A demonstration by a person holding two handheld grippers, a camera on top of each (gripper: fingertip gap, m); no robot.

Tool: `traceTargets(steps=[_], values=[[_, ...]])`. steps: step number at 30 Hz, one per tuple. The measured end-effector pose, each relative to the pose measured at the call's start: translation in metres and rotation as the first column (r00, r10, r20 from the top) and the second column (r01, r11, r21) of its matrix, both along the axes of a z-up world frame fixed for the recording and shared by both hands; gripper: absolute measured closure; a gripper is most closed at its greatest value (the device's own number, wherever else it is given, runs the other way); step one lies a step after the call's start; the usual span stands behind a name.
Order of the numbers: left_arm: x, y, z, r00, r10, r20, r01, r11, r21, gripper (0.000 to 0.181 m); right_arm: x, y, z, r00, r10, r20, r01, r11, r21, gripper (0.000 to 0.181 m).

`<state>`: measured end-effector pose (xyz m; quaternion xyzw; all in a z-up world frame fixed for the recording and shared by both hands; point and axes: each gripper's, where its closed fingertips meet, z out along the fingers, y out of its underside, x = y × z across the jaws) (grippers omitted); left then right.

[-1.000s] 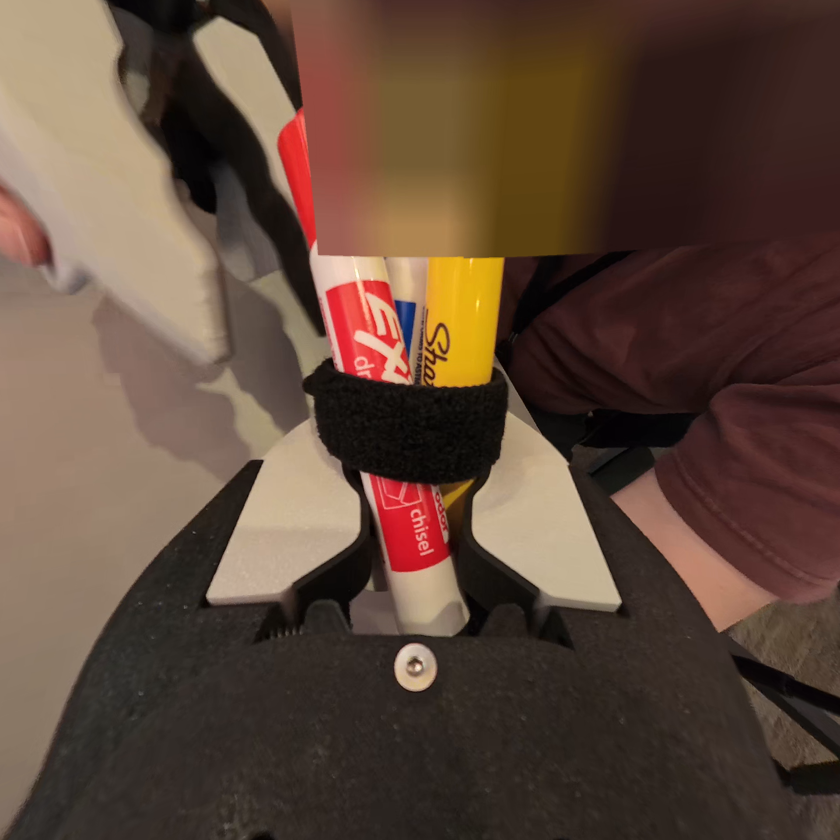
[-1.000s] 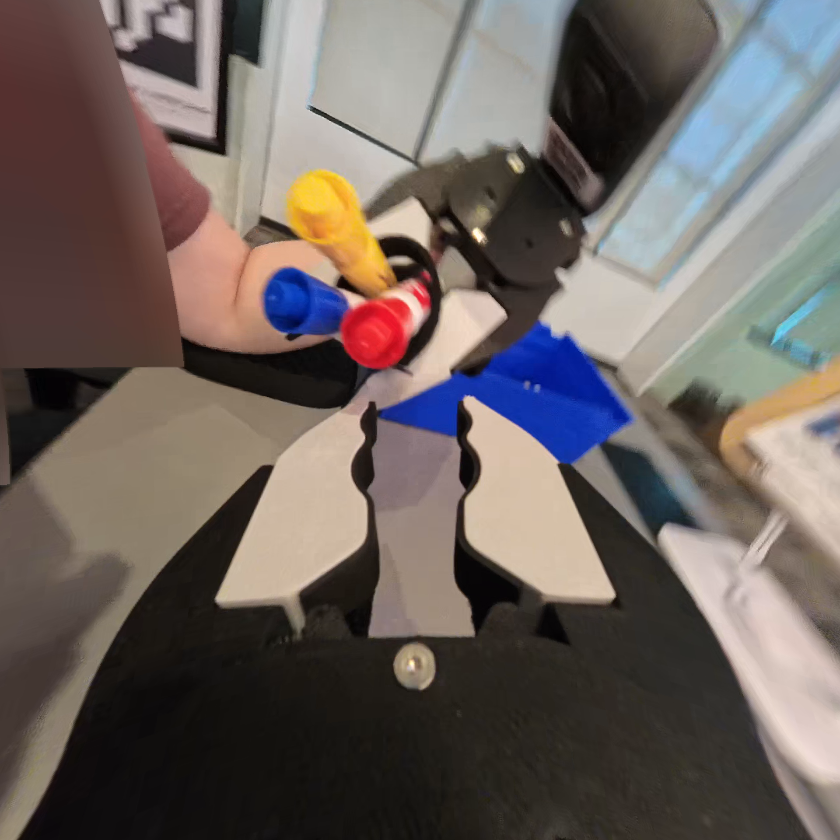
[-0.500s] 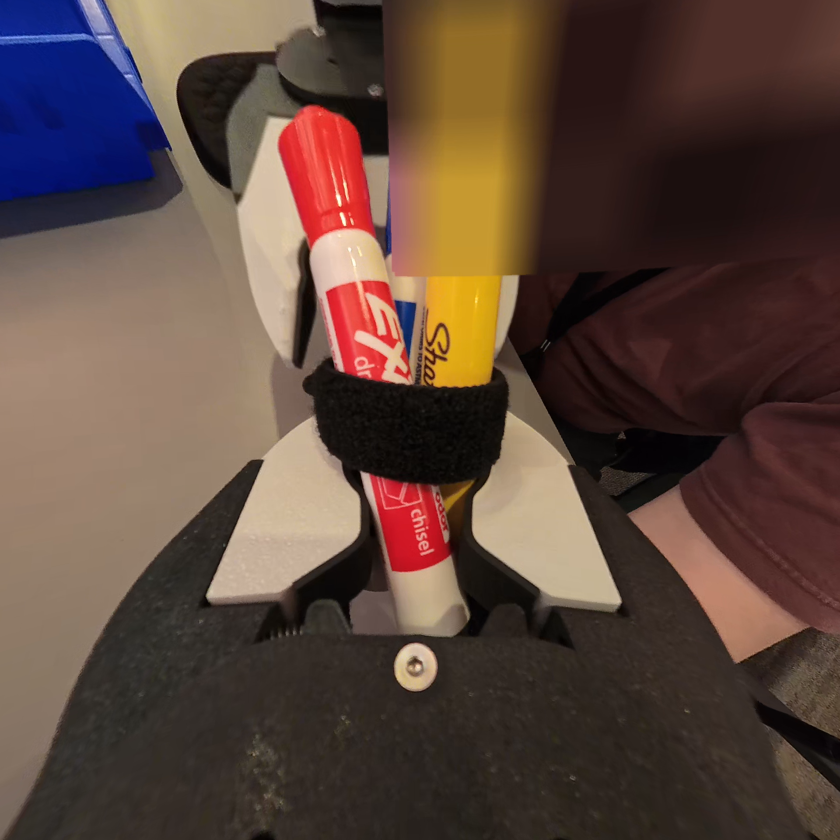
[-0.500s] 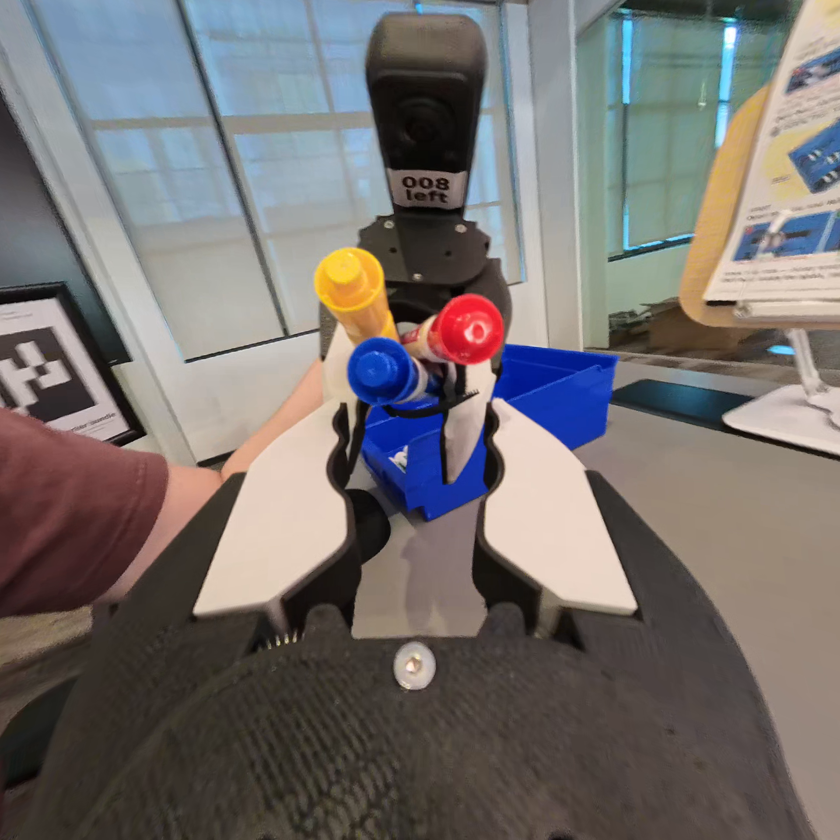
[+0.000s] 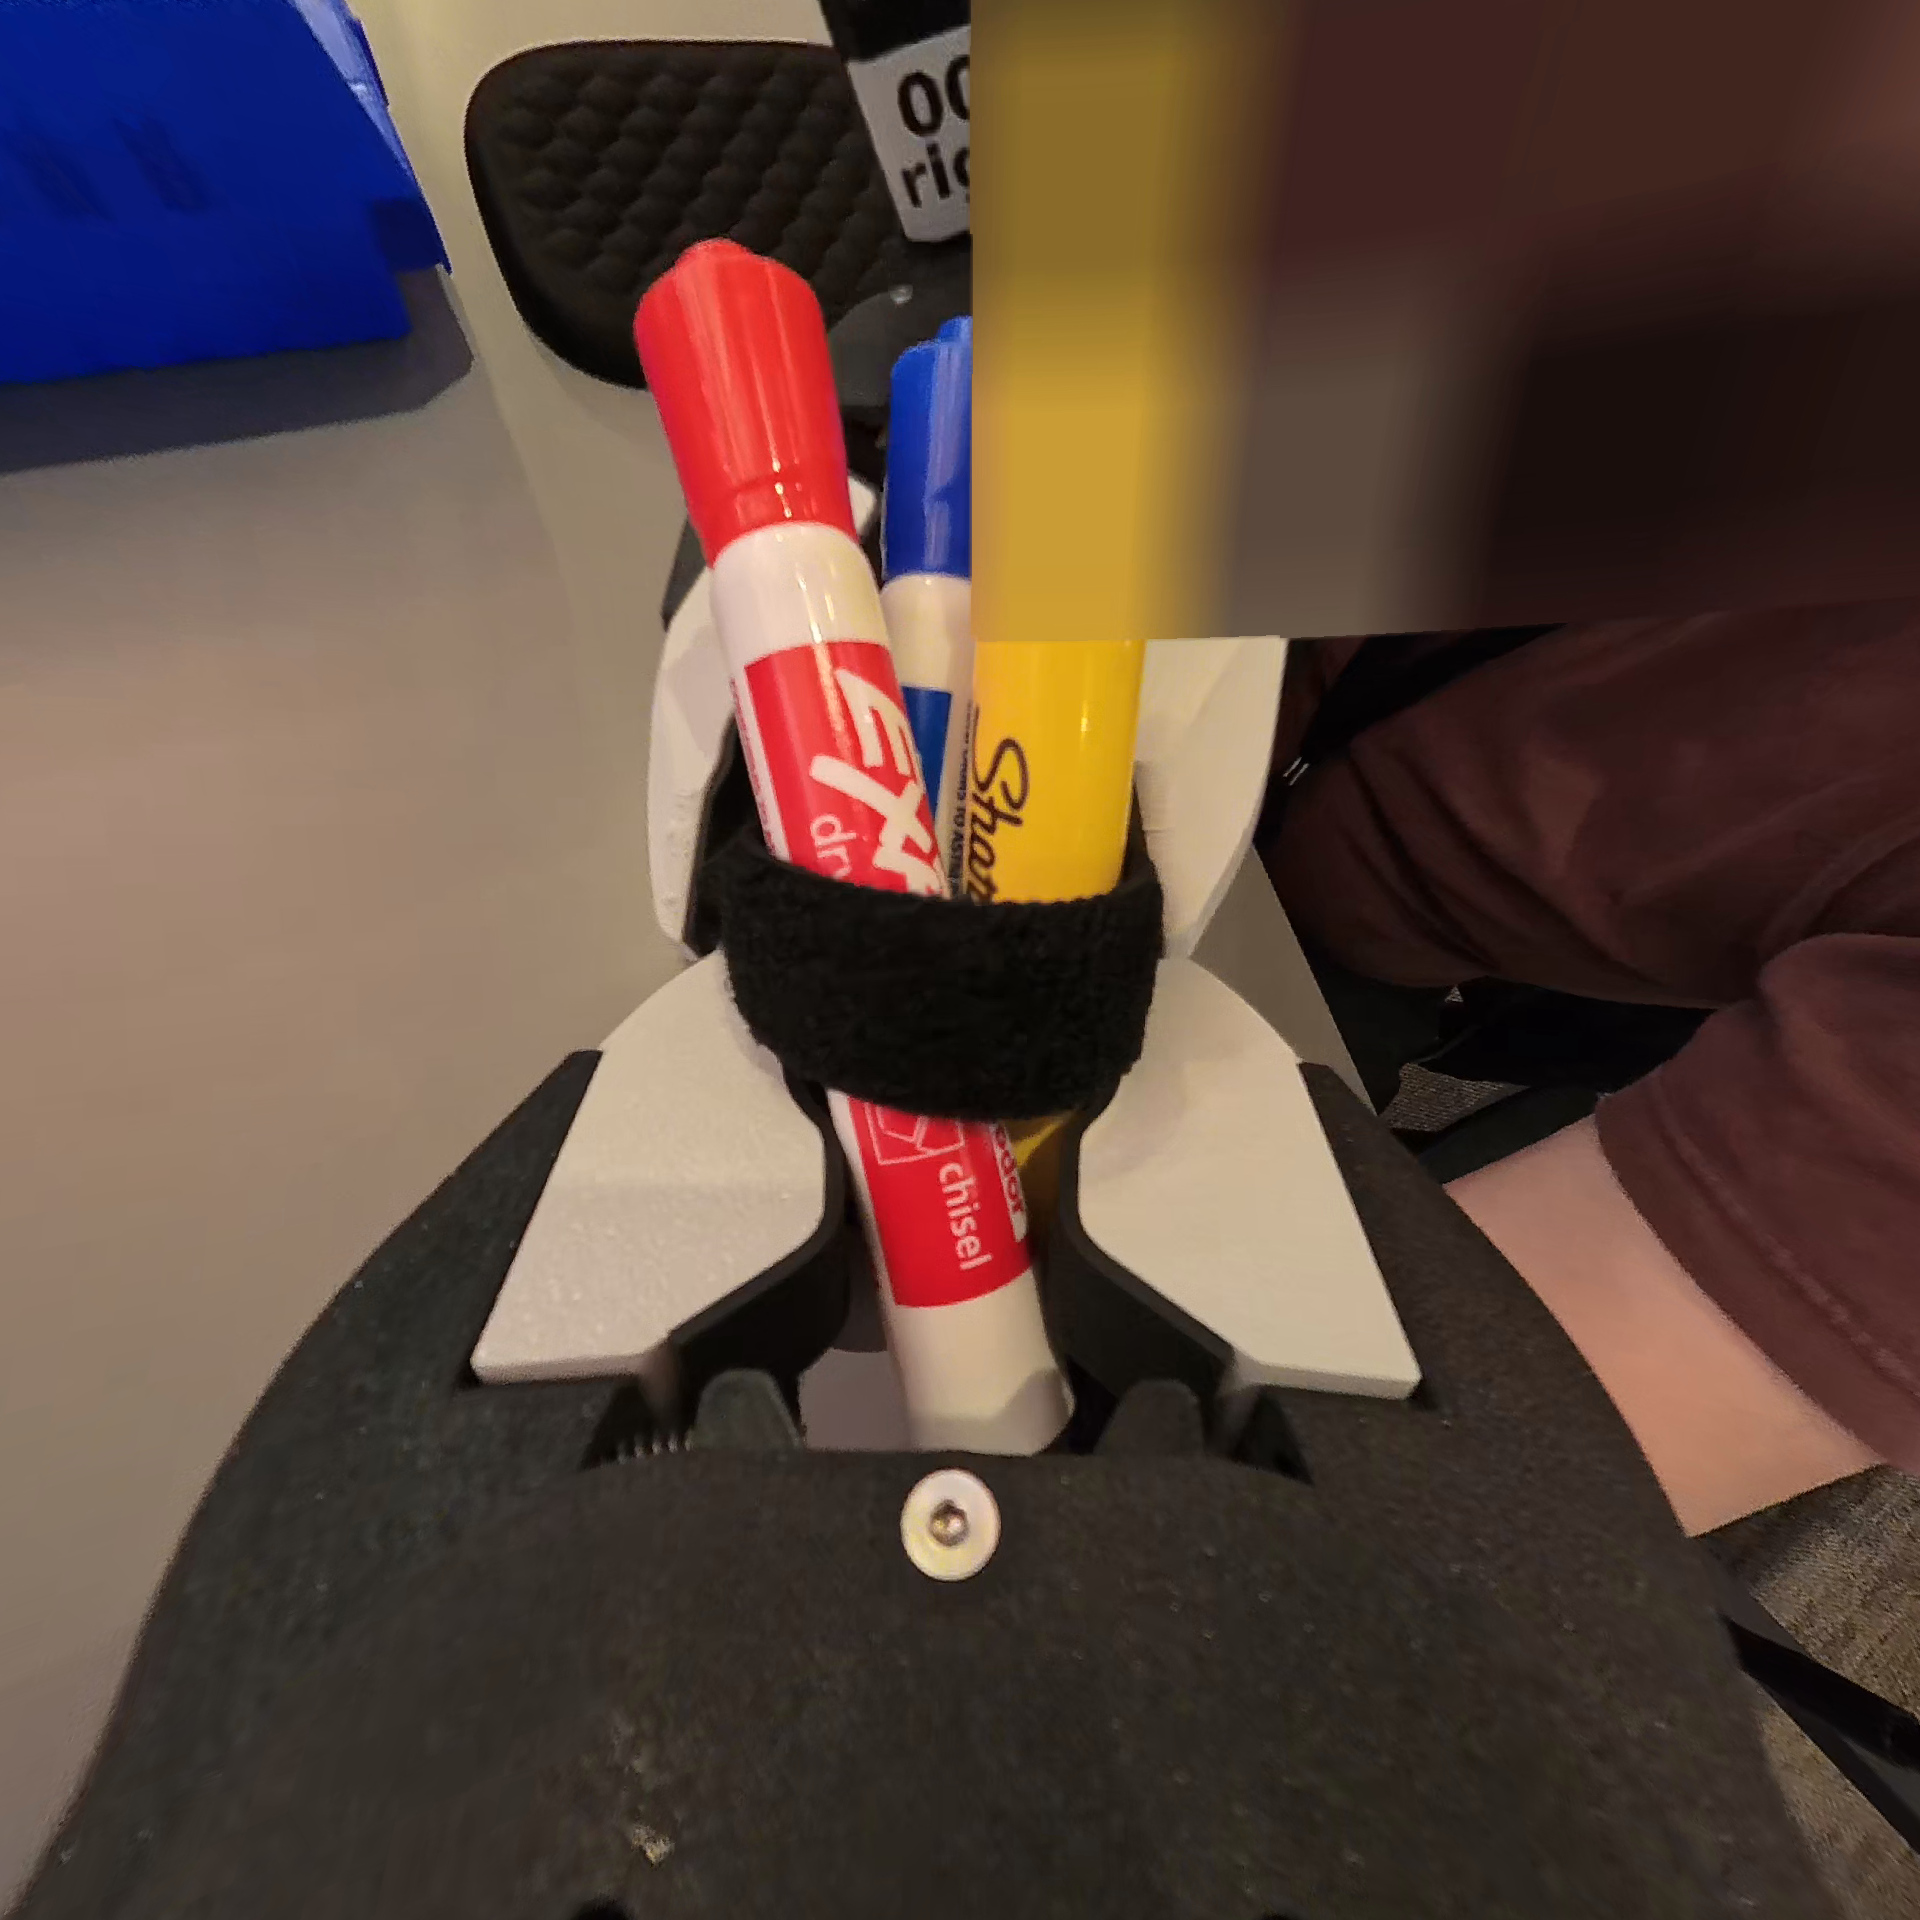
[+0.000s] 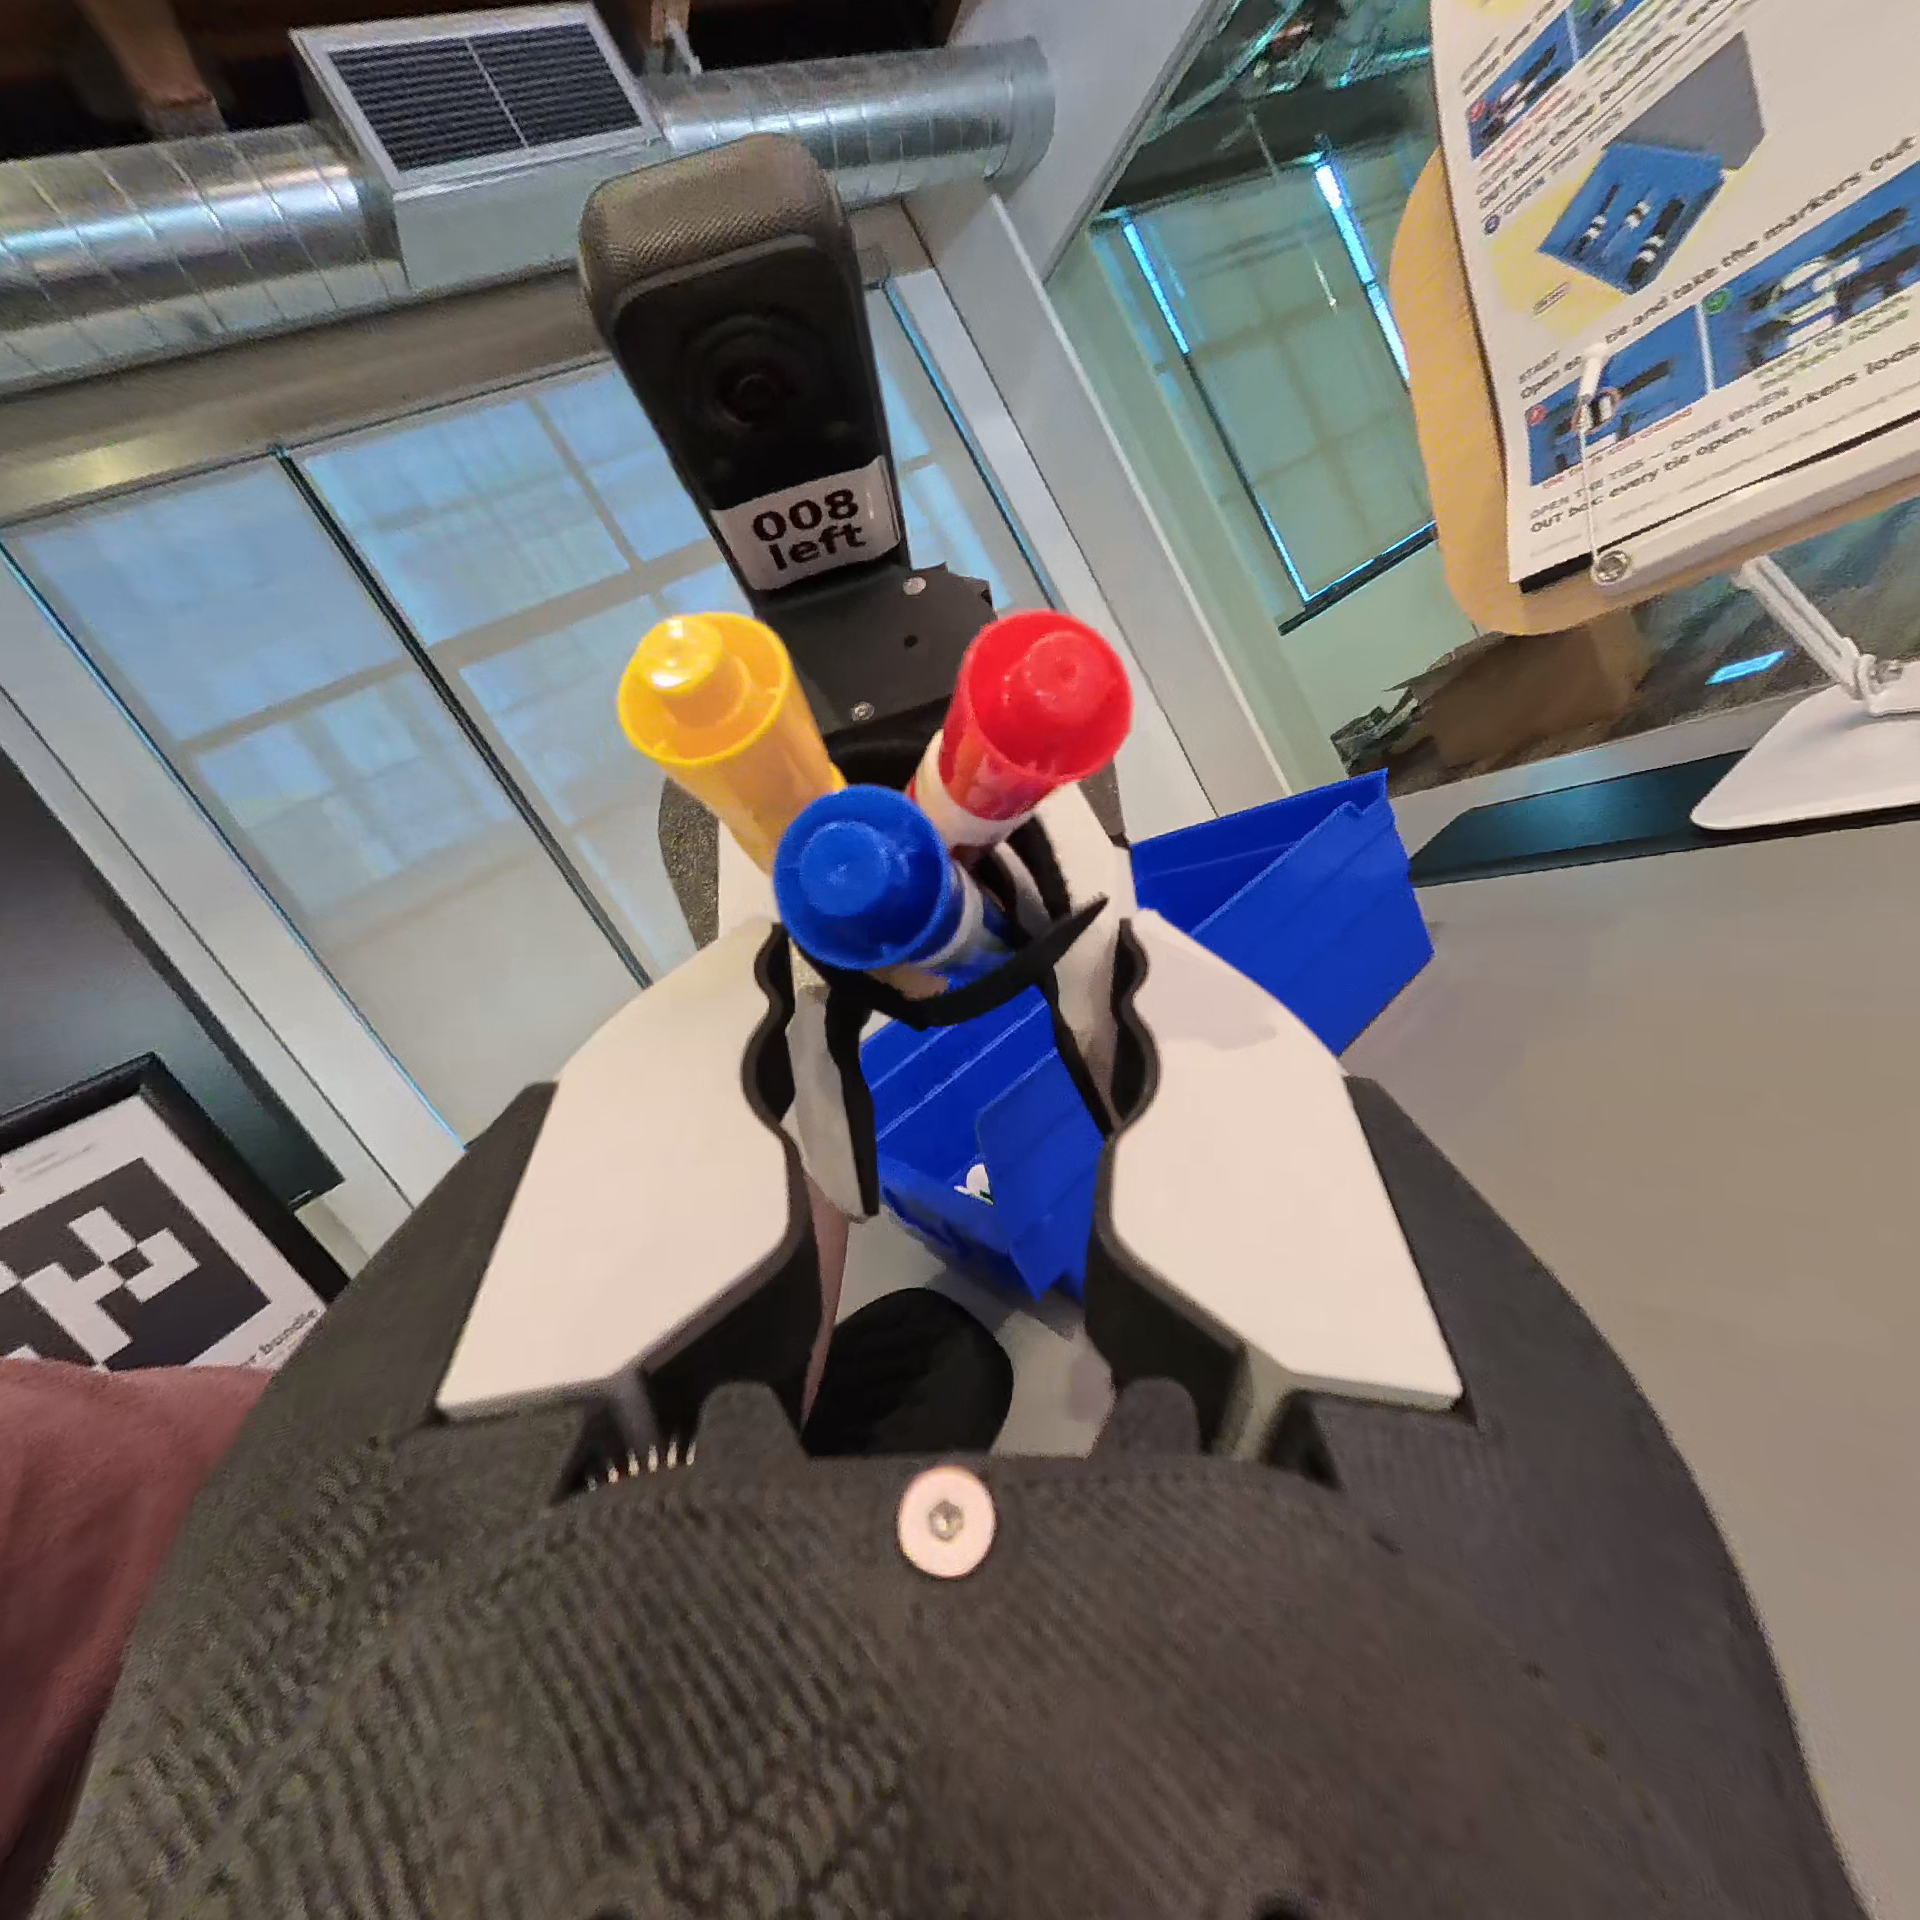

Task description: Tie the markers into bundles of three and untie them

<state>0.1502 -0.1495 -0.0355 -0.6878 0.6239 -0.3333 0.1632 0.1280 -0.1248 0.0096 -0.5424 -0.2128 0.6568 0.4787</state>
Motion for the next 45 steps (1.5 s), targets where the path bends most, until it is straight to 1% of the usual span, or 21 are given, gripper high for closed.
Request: traceTargets(steps=[6,11,14,18,24,25,32,34,35,37,40,45], values=[[-0.002,0.002,-0.001,1.0,0.021,-0.011,-0.021,1.0,-0.003,0.139,0.0,0.001,0.003,0.998,-0.05,-0.034,0.049,0.999,-0.011,0.122],[-0.003,0.006,-0.005,0.999,0.045,-0.031,-0.045,0.999,-0.01,0.139,-0.002,-0.001,0.003,0.997,-0.07,-0.033,0.07,0.997,-0.015,0.119],[-0.003,0.005,-0.006,0.998,0.041,-0.039,-0.041,0.999,-0.01,0.139,-0.006,0.0,0.002,0.998,-0.057,-0.037,0.056,0.998,-0.021,0.122],[-0.001,0.003,-0.007,0.999,0.027,-0.04,-0.028,1.0,-0.012,0.139,-0.007,0.003,0.006,0.997,-0.062,-0.049,0.061,0.998,-0.013,0.135],[-0.002,0.002,-0.006,0.999,0.028,-0.04,-0.029,0.999,-0.016,0.139,-0.008,0.001,0.006,0.998,-0.03,-0.063,0.03,1.0,0.002,0.137],[-0.002,0.002,-0.007,0.999,0.027,-0.043,-0.028,0.999,-0.017,0.137,-0.008,0.001,0.006,0.997,-0.031,-0.064,0.031,0.999,0.005,0.137],[-0.001,-0.001,-0.006,0.999,0.01,-0.036,-0.01,1.0,-0.023,0.139,-0.008,-0.001,0.007,0.999,-0.026,-0.044,0.028,0.998,0.048,0.139],[-0.001,-0.002,-0.005,1.0,0.007,-0.029,-0.008,1.0,-0.026,0.139,-0.007,-0.002,0.008,0.999,-0.018,-0.049,0.02,0.999,0.046,0.137],[0.0,-0.003,-0.005,1.0,0.0,-0.027,0.0,1.0,-0.025,0.139,-0.006,-0.003,0.009,0.998,-0.019,-0.056,0.021,0.999,0.049,0.134],[0.0,-0.007,-0.002,1.0,-0.023,-0.012,0.023,0.999,-0.024,0.139,-0.003,-0.001,0.006,0.998,-0.051,-0.04,0.053,0.998,0.047,0.109],[0.002,-0.014,0.004,0.998,-0.057,0.013,0.058,0.998,-0.019,0.138,0.003,-0.003,0.001,0.999,-0.04,-0.017,0.041,0.998,0.055,0.102],[0.002,-0.02,0.005,0.995,-0.095,0.022,0.096,0.995,-0.02,0.139,0.018,-0.012,-0.009,0.999,0.027,0.028,-0.029,0.995,0.094,0.105]])
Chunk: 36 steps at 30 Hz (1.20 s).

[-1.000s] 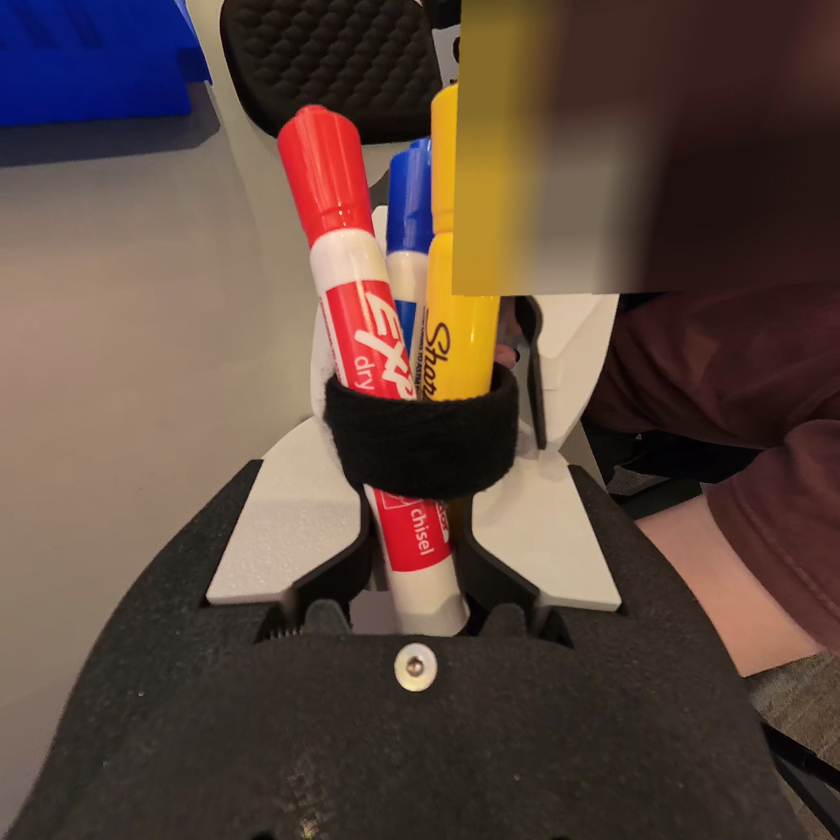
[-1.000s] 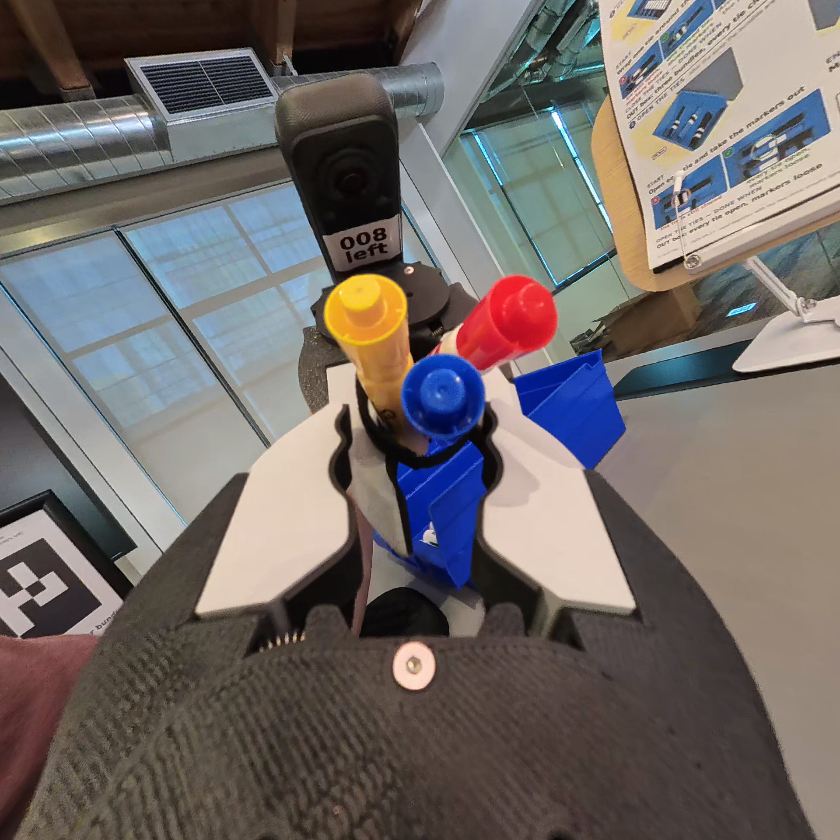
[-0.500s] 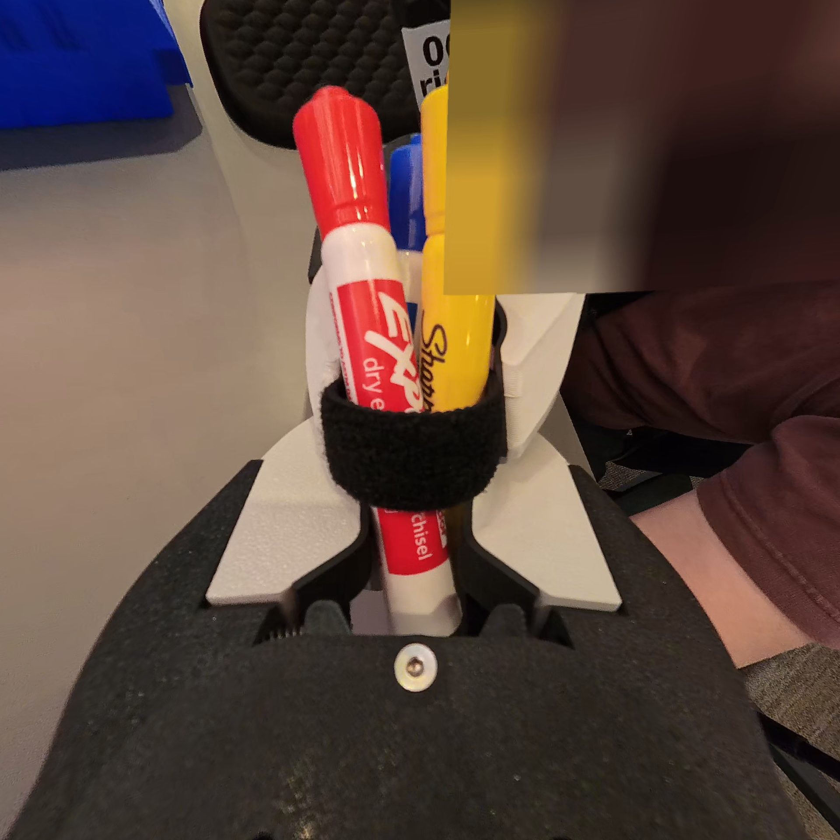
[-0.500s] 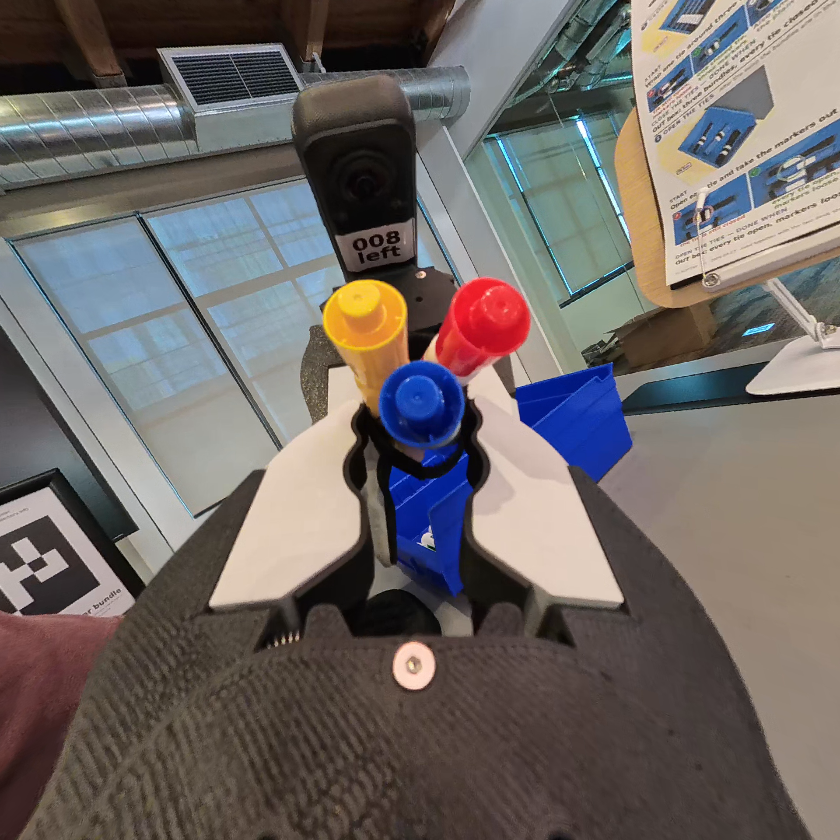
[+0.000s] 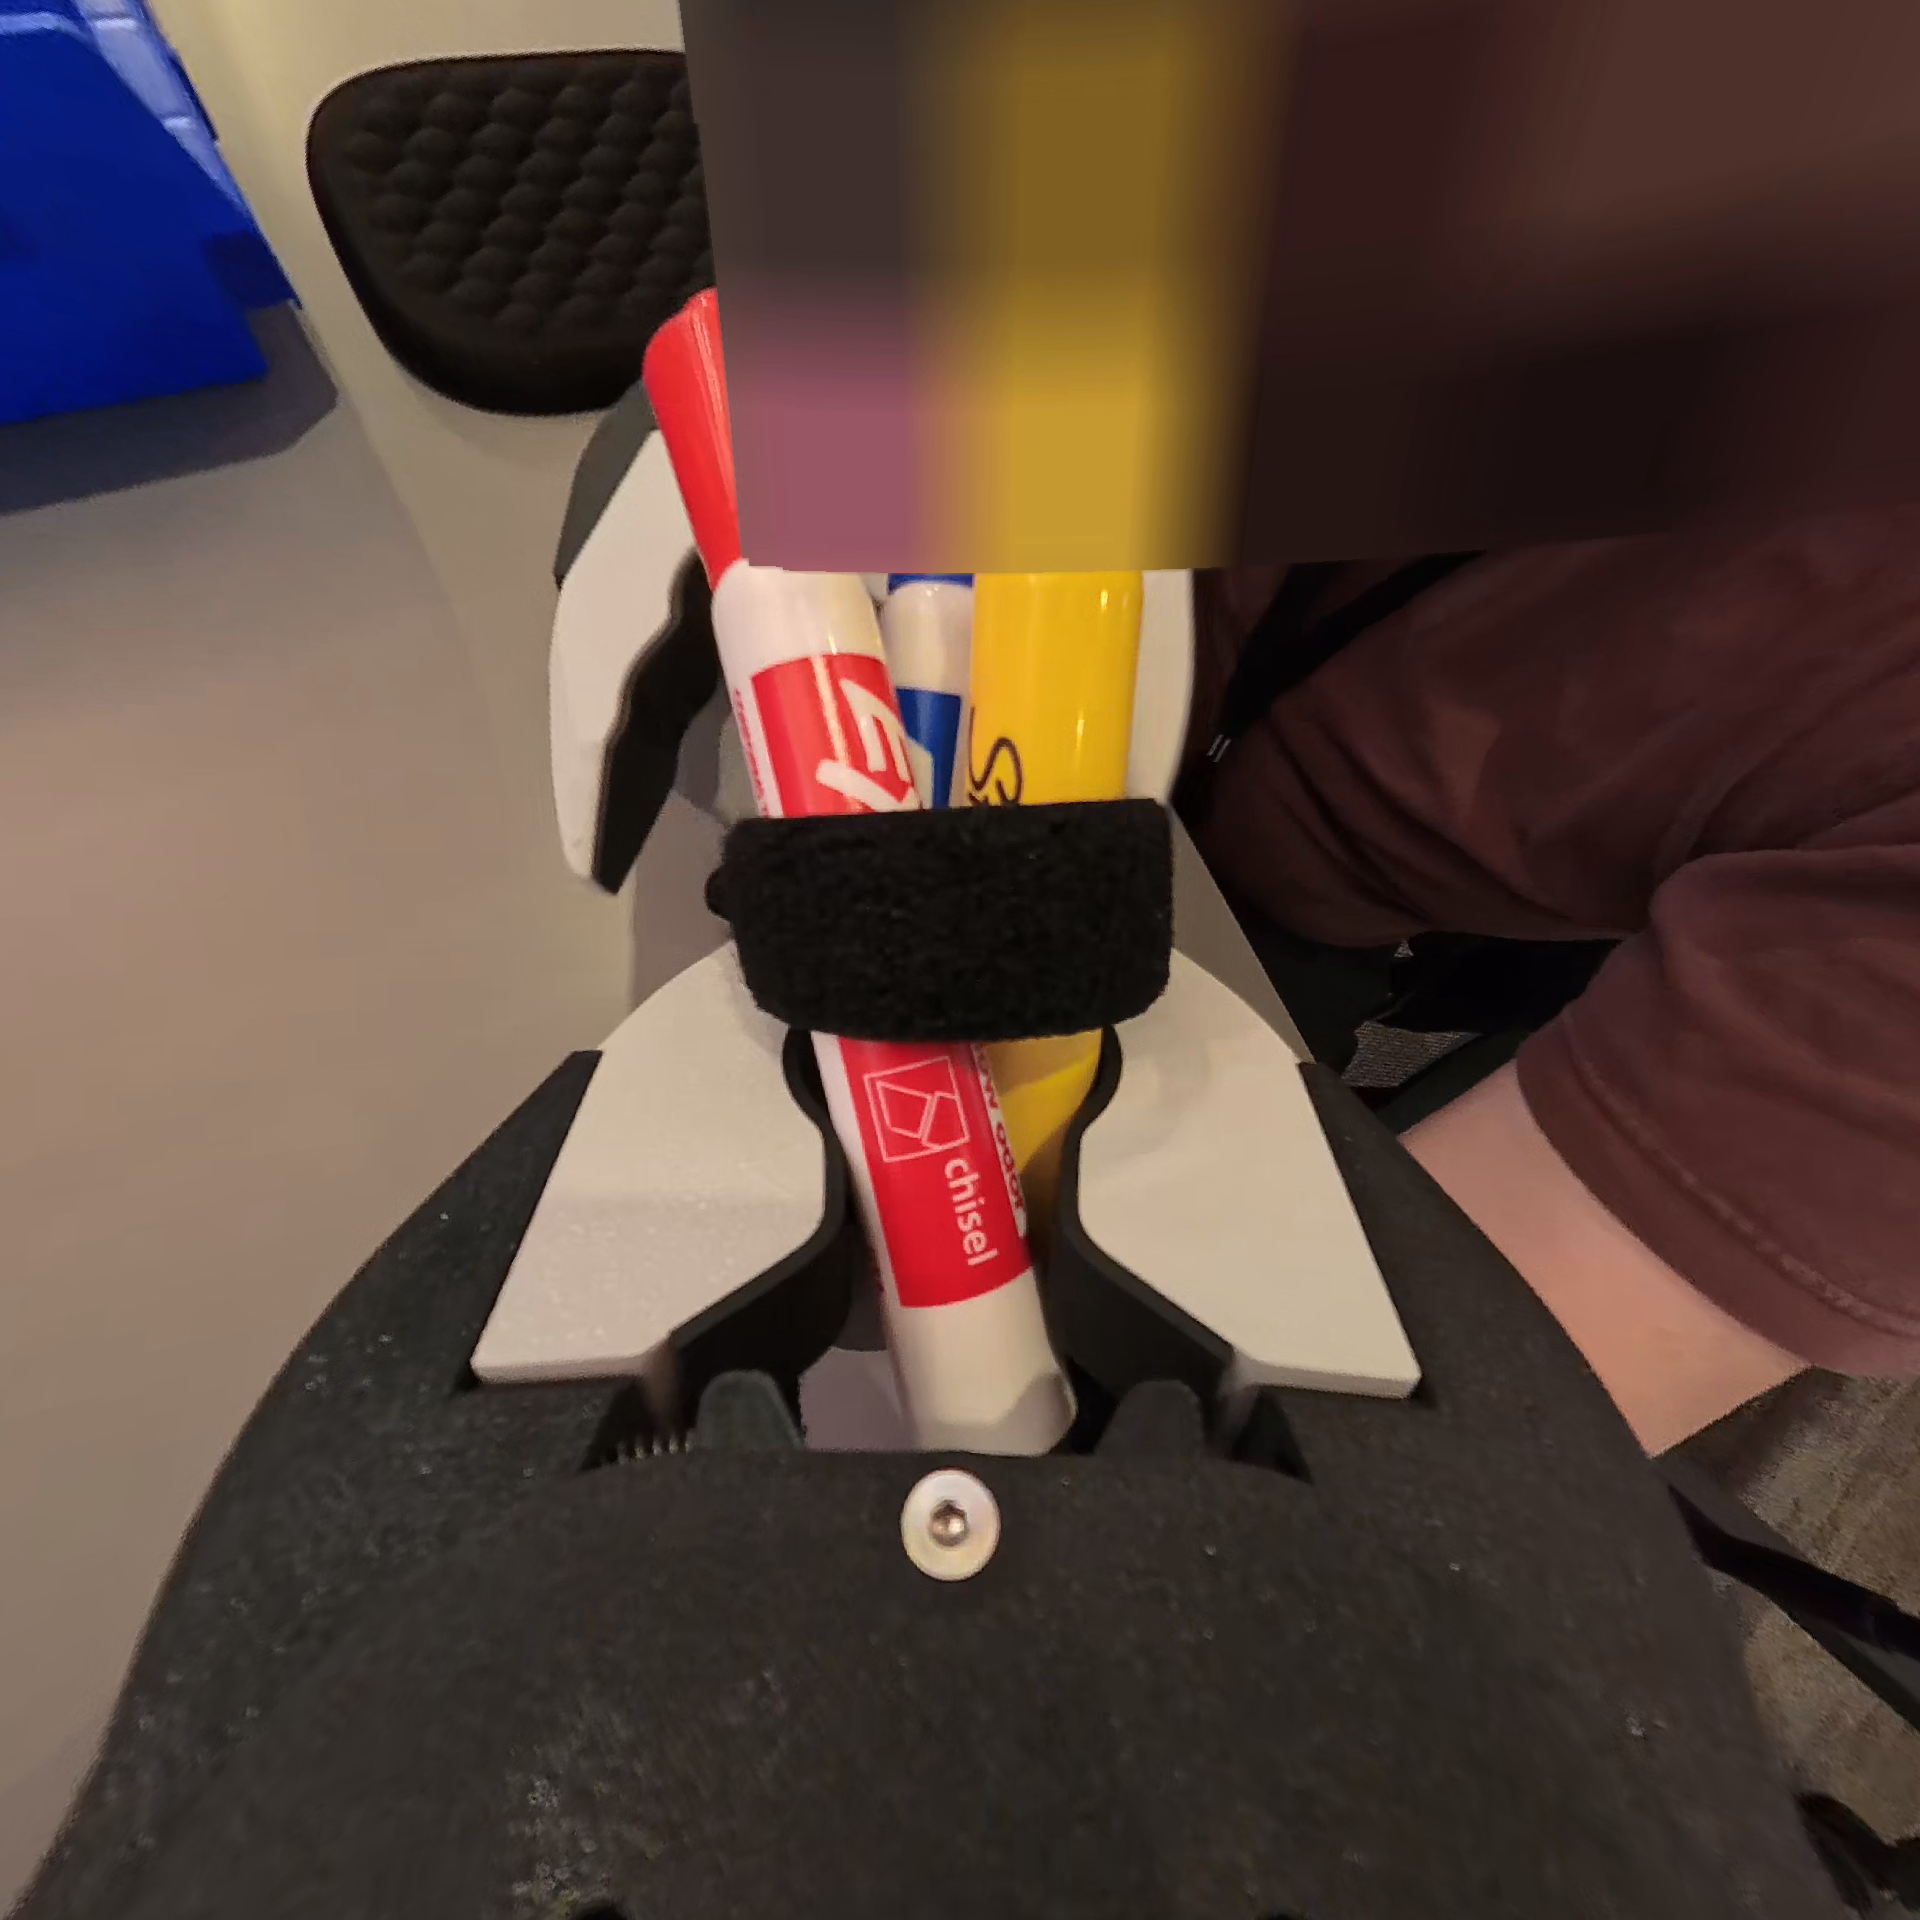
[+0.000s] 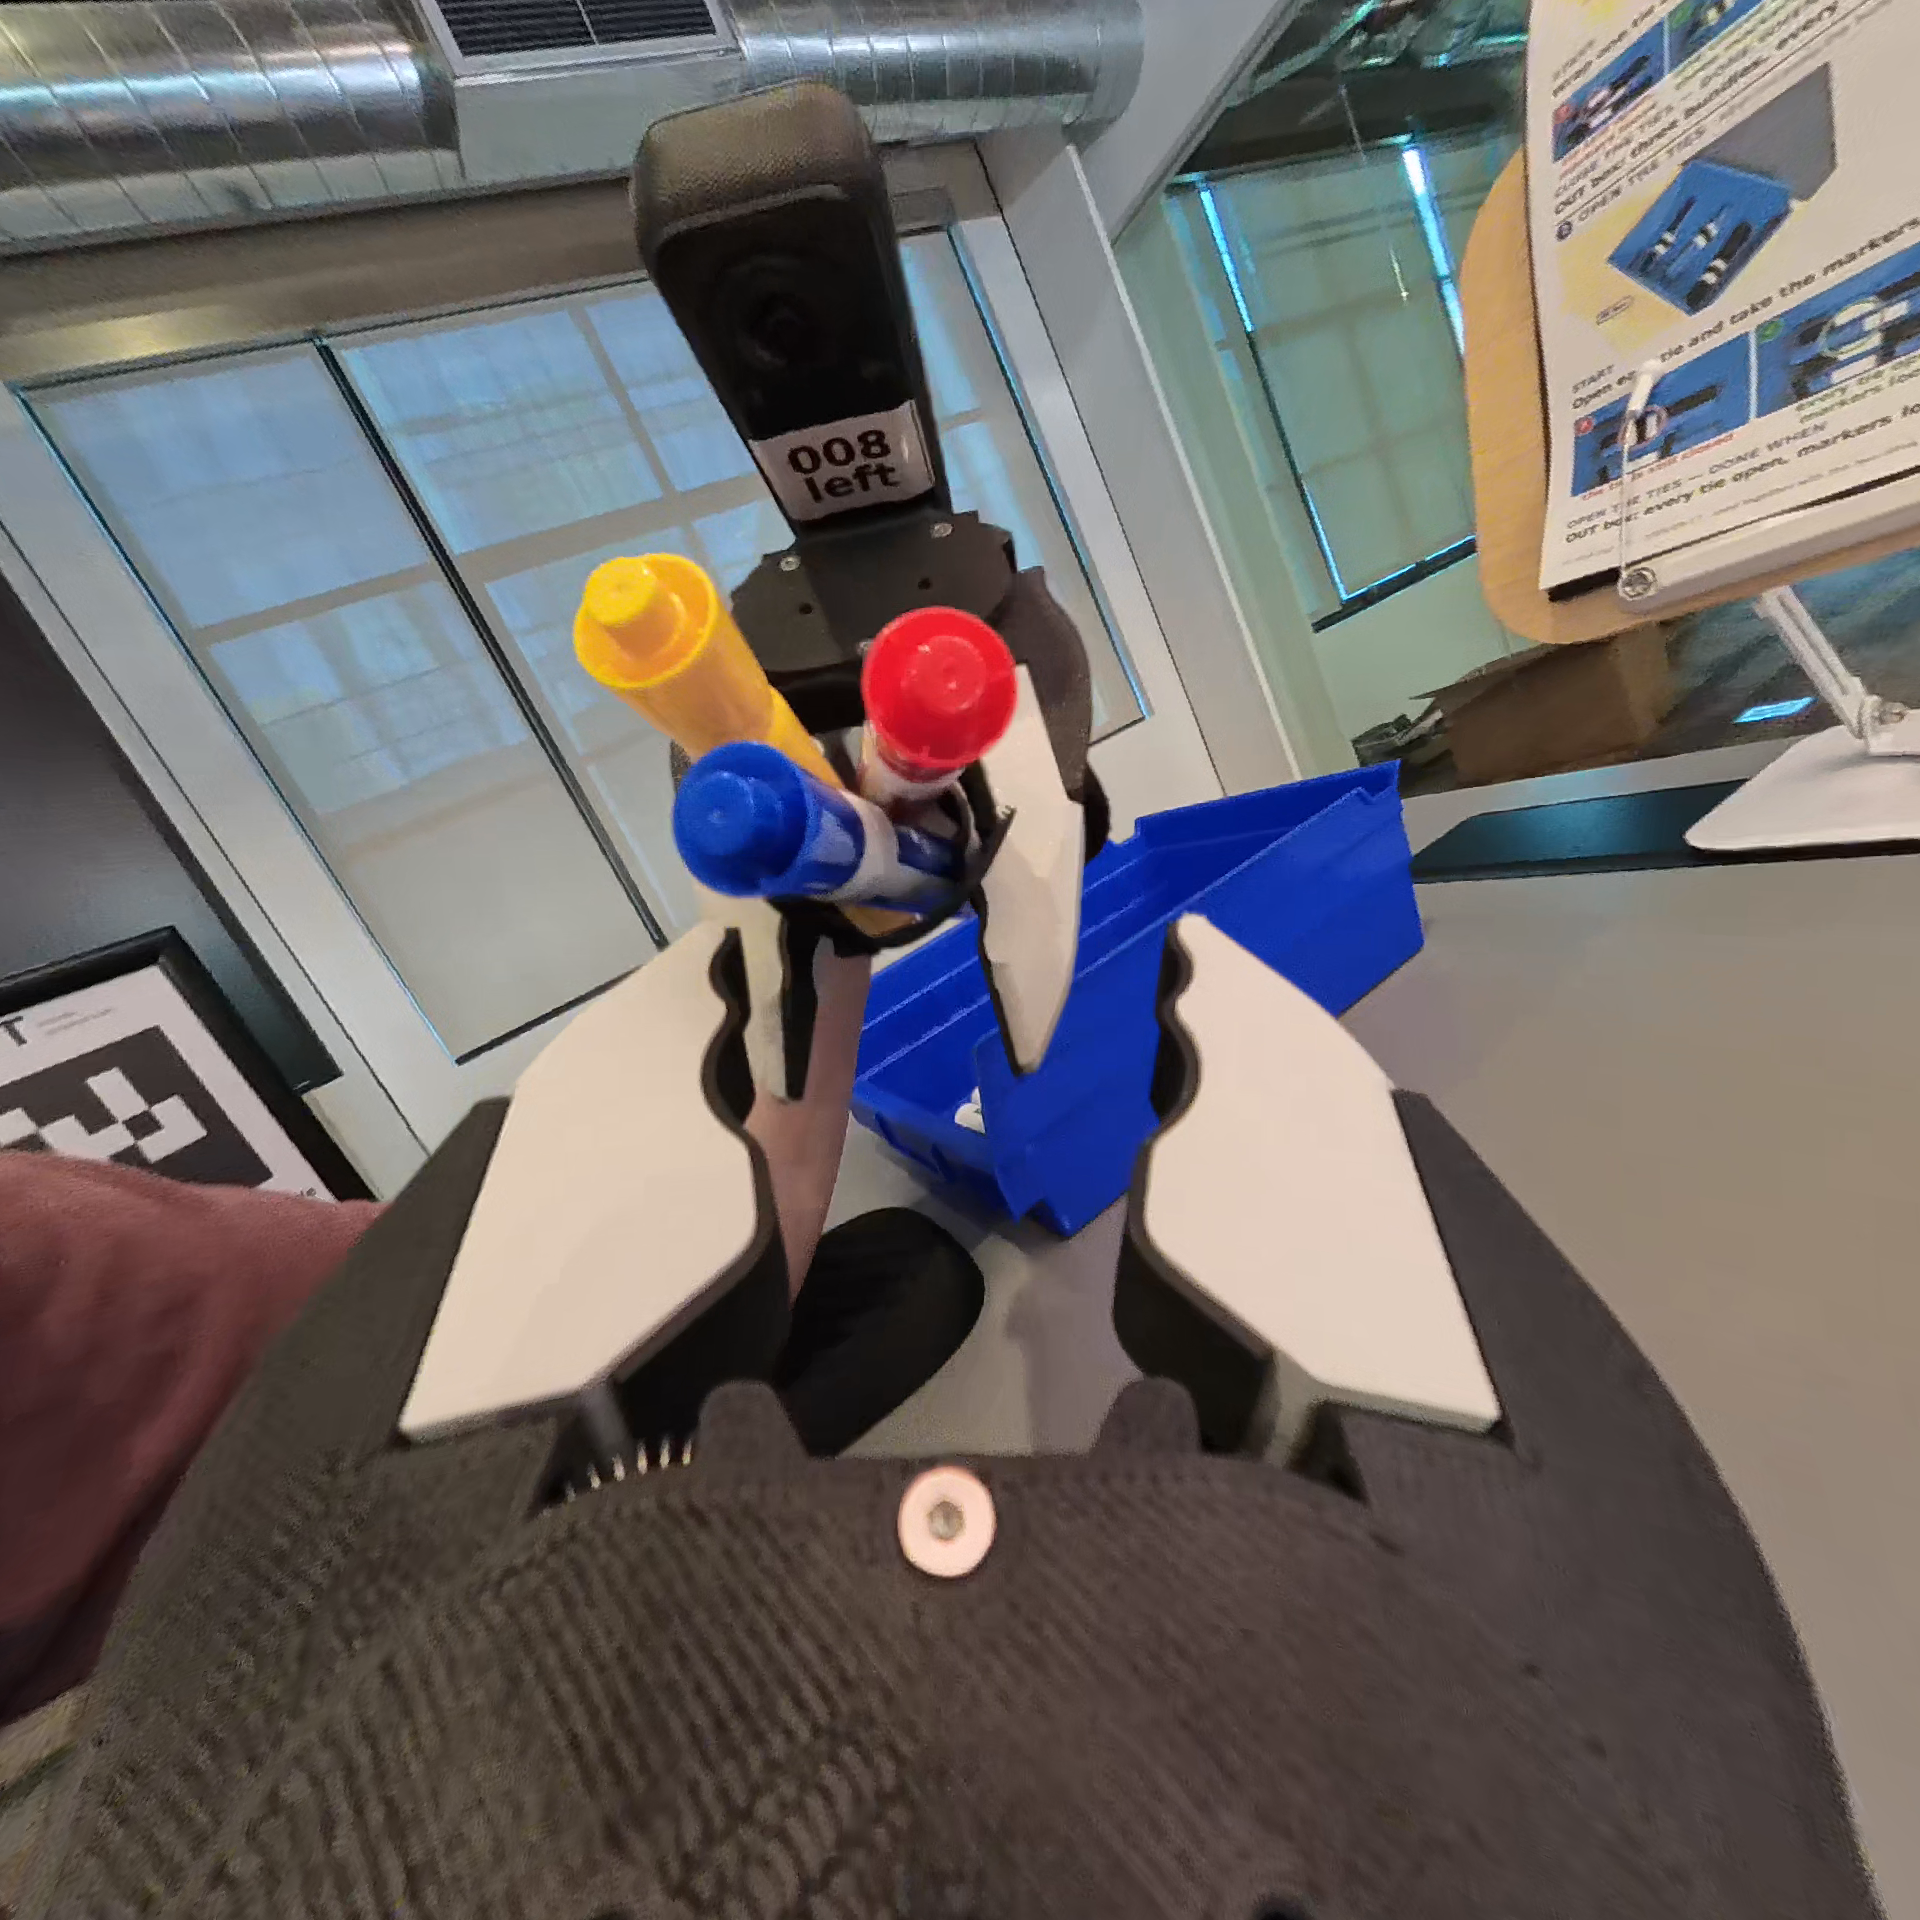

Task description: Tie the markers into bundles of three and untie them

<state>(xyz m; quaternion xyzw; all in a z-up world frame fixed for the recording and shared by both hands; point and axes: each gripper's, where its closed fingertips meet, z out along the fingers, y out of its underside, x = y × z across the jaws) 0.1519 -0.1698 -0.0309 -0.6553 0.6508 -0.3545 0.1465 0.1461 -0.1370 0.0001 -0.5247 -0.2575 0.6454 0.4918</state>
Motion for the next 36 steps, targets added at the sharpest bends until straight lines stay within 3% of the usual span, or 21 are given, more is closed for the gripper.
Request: traceTargets(steps=[6,14,19,27,36], values=[[0.002,-0.012,0.011,0.995,-0.07,0.069,0.069,0.998,0.005,0.139,0.009,-0.001,-0.001,1.0,0.023,-0.005,-0.023,1.0,0.019,0.105],[-0.001,-0.011,0.014,0.995,-0.064,0.077,0.063,0.998,0.024,0.139,0.004,-0.012,0.001,0.996,0.085,-0.031,-0.084,0.996,0.029,0.11],[-0.001,-0.008,0.011,0.997,-0.052,0.057,0.05,0.998,0.042,0.138,0.005,-0.022,0.018,0.984,0.122,-0.131,-0.116,0.992,0.059,0.11],[0.003,-0.003,0.004,0.999,-0.038,0.032,0.038,0.999,0.026,0.139,-0.005,-0.013,0.024,0.992,0.03,-0.126,-0.023,0.998,0.055,0.111],[0.001,0.014,-0.012,0.993,0.083,-0.08,-0.082,0.997,0.013,0.139,-0.007,0.003,0.016,0.983,-0.089,-0.162,0.092,0.996,0.013,0.118]])
